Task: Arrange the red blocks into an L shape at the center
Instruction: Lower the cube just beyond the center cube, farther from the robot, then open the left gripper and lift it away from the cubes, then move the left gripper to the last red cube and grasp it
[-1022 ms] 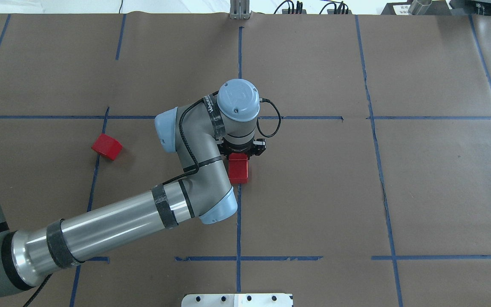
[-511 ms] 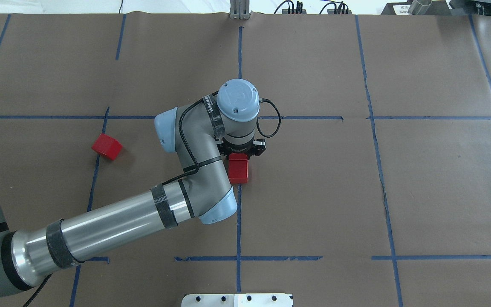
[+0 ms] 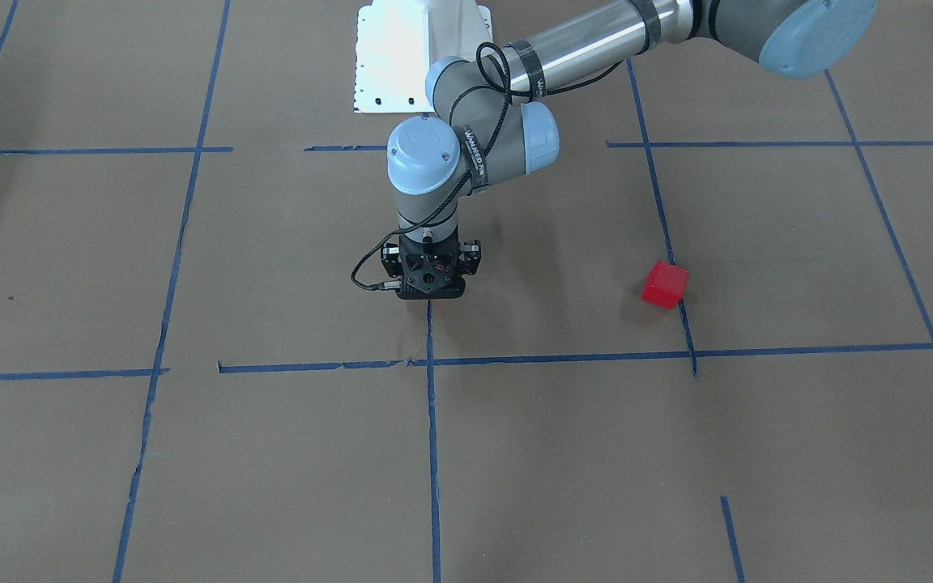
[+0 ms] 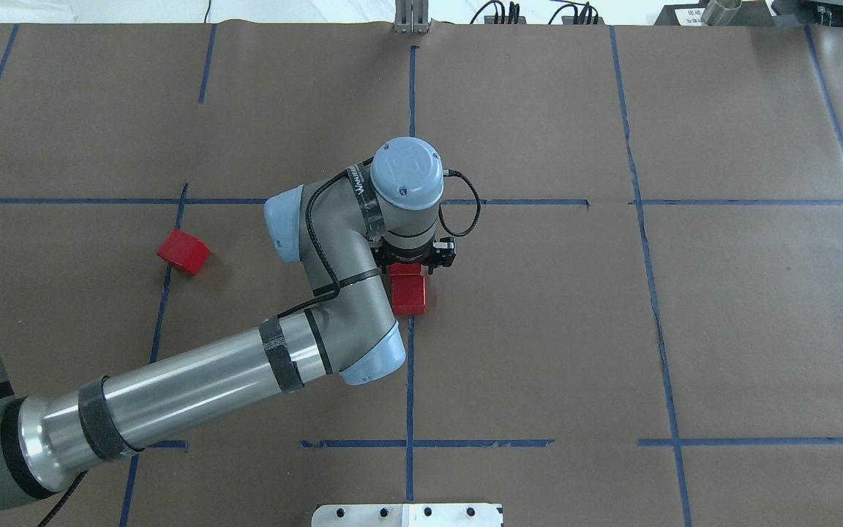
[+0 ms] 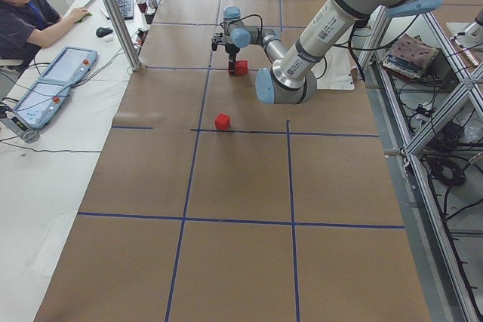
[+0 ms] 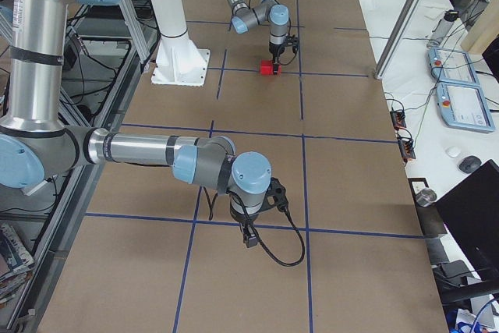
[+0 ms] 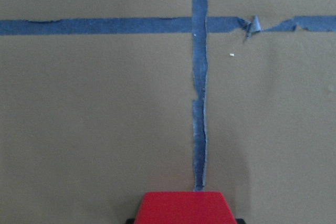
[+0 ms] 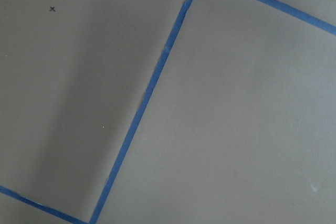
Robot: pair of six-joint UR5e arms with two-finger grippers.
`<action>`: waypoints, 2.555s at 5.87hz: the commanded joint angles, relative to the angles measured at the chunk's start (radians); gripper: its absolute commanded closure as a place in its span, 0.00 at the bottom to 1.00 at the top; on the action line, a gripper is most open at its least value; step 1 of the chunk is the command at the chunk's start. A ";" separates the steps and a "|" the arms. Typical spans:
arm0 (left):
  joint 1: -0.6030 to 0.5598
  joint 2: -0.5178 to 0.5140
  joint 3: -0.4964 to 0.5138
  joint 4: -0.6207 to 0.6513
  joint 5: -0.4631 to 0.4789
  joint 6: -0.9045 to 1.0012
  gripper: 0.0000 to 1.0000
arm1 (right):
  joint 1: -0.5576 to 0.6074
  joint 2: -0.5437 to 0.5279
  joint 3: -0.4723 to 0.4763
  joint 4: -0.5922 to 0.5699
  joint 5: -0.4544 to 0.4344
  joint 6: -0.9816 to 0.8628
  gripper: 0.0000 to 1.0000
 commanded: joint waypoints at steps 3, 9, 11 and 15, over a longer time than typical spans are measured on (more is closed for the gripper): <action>-0.046 0.000 -0.103 0.063 -0.015 0.007 0.00 | 0.000 0.000 0.003 0.000 0.000 0.000 0.00; -0.291 0.390 -0.481 0.103 -0.167 0.475 0.00 | 0.000 0.002 0.005 0.000 0.000 0.006 0.00; -0.356 0.516 -0.485 0.065 -0.199 0.677 0.00 | 0.000 0.002 0.003 0.000 0.000 0.006 0.00; -0.338 0.591 -0.444 -0.064 -0.196 0.645 0.00 | 0.000 0.000 0.005 0.002 0.000 0.006 0.00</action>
